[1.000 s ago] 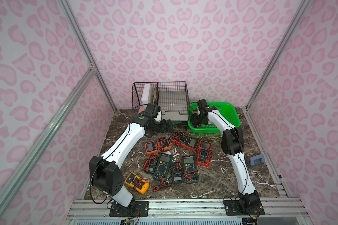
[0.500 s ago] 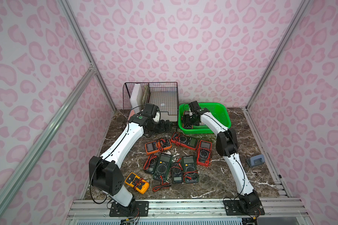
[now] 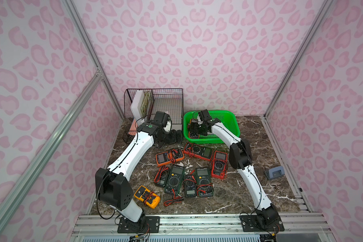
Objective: Put the multimeter into the basket
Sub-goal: Move the basket to the center of the board.
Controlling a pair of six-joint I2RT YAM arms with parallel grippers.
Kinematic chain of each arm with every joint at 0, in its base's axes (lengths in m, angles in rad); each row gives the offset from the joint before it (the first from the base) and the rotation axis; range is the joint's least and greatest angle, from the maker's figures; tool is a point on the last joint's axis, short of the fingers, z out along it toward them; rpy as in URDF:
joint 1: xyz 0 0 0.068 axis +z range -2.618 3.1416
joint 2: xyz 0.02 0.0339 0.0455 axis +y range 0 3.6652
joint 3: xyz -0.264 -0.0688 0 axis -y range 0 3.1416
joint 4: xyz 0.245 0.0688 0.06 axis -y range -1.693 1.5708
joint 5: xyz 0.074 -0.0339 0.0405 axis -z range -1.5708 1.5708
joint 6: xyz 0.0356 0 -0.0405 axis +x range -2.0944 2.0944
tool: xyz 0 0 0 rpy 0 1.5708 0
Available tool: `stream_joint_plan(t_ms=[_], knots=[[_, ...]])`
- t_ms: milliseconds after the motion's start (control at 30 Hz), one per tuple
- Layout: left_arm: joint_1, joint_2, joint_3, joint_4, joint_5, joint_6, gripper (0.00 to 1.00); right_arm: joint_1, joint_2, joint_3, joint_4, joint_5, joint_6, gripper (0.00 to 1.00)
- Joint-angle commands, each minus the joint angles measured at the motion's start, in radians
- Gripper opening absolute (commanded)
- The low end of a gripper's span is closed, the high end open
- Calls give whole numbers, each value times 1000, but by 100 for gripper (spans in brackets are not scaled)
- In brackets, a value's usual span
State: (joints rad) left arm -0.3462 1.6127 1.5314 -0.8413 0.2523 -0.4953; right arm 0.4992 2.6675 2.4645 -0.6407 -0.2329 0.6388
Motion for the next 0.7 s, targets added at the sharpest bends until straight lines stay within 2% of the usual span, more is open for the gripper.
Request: stream_joint_plan(t_ms=[0,500,667], knots=[[1,-9,0,-8,8,8,99,-9,-18,-4,-89,6,7,99],[0,-16,-4,12,30,10,98,-24,-172,-26,-128,92,-24,99],[1,-34,-24,21,36,15,98,-27,-319,-159,-102,137,-40,99]])
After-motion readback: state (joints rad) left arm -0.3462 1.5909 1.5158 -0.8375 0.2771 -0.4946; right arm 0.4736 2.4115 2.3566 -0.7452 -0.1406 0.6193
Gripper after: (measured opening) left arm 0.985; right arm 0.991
